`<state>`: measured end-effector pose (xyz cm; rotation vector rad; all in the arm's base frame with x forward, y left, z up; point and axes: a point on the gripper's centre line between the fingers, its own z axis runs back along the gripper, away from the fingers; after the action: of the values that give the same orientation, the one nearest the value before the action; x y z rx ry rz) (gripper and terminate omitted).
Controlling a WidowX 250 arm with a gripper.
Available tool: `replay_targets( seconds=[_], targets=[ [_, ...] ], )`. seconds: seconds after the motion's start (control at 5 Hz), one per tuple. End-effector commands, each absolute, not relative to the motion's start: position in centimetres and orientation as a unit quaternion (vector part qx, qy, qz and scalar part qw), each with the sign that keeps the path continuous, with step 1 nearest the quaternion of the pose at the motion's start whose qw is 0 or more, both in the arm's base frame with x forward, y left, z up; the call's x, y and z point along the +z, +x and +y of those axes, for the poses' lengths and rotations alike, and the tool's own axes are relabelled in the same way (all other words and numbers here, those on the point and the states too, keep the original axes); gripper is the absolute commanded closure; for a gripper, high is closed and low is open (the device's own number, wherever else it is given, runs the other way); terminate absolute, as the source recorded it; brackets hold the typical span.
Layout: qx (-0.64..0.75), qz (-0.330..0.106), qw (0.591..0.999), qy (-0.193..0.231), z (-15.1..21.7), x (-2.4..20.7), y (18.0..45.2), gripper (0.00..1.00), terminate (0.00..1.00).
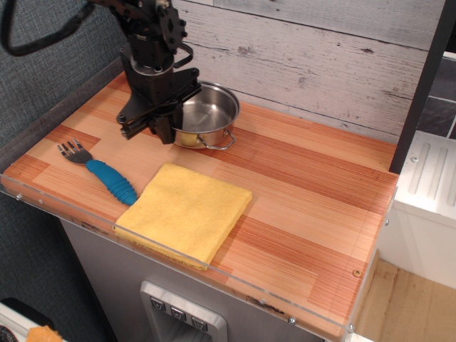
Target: Move the silver pan into the opposite corner of the table, behind the yellow rag.
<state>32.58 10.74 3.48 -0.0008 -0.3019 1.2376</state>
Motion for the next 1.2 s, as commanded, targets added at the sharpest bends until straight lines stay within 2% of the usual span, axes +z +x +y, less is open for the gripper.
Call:
replay_targets(
  seconds=[0.0, 0.2, 0.4, 1.0],
  targets=[
    [0.576, -0.155, 0.802, -0.007, 12.1, 4.5, 33.2, 1.0, 0.0],
    [0.56, -0.143, 0.816, -0.008, 12.3, 4.2, 33.6, 1.0, 0.0],
    [0.541, -0.129, 0.831, -0.009, 12.4, 4.2, 33.6, 0.0, 0.0],
    [0.519, -0.158, 0.84, 0.01, 12.6, 7.2, 33.4, 0.0, 0.0]
  ],
)
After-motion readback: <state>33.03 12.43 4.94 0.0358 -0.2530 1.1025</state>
